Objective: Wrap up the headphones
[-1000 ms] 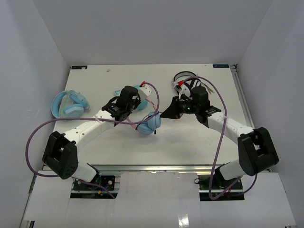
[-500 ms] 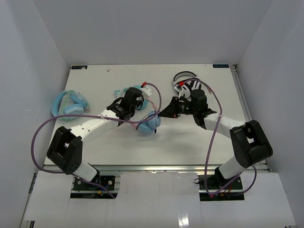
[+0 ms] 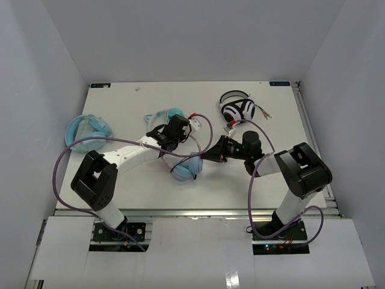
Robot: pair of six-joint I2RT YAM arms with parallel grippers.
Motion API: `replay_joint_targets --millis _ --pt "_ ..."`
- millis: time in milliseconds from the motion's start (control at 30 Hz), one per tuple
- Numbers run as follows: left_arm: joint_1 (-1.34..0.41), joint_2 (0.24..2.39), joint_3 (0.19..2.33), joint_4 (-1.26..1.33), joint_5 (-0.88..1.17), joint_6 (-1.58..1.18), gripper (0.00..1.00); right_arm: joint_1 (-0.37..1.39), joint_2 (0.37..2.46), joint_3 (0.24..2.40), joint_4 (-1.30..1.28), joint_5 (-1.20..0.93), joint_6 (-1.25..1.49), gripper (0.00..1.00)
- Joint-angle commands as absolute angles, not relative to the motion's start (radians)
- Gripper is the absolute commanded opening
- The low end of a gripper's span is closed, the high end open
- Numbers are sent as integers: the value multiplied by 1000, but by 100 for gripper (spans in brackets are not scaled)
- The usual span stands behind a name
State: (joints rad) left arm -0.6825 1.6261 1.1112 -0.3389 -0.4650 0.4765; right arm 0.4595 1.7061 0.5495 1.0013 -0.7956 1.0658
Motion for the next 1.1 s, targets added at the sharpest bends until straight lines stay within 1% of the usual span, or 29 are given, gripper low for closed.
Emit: replay_joint_targets --millis 0,133,167,233,400,467,533,733,767,800,867,900,933,1067 --pt "-692 1709 1144 -396 -445 498 0 446 1771 532 1292 -828 1222 8" --pt "-692 1760 1175 -393 -460 499 0 424 1821 535 1348 -836 1247 8" --pt "-693 1761 1177 -393 -460 499 1 418 1822 535 1347 -836 1247 8" --pt "-697 1796 1206 -393 -462 503 15 403 1839 532 1355 -830 1249 8" --pt "-703 1857 1262 -392 -458 497 29 376 1887 527 1416 -848 1278 8" --pt "-704 1876 1272 -390 -454 492 33 367 1904 525 1443 -853 1301 8" --pt "-704 1889 1280 -387 -450 485 44 357 1923 525 1470 -857 1318 8" --pt "-706 1867 1279 -332 -397 456 50 349 1954 527 1516 -868 1342 8" --pt "-706 1864 1279 -325 -389 453 54 346 1955 528 1517 -869 1342 8" --pt "-706 1865 1281 -320 -386 449 61 345 1956 528 1517 -870 1343 8" --pt "-706 1868 1286 -315 -384 440 78 341 1957 528 1516 -871 1343 8" --pt "-705 1870 1291 -311 -382 436 82 339 1960 527 1516 -872 1343 8" --pt "-705 1871 1294 -309 -379 431 84 337 1963 526 1517 -873 1344 8" --pt "-705 1865 1297 -294 -351 411 84 335 1969 521 1519 -872 1342 8"
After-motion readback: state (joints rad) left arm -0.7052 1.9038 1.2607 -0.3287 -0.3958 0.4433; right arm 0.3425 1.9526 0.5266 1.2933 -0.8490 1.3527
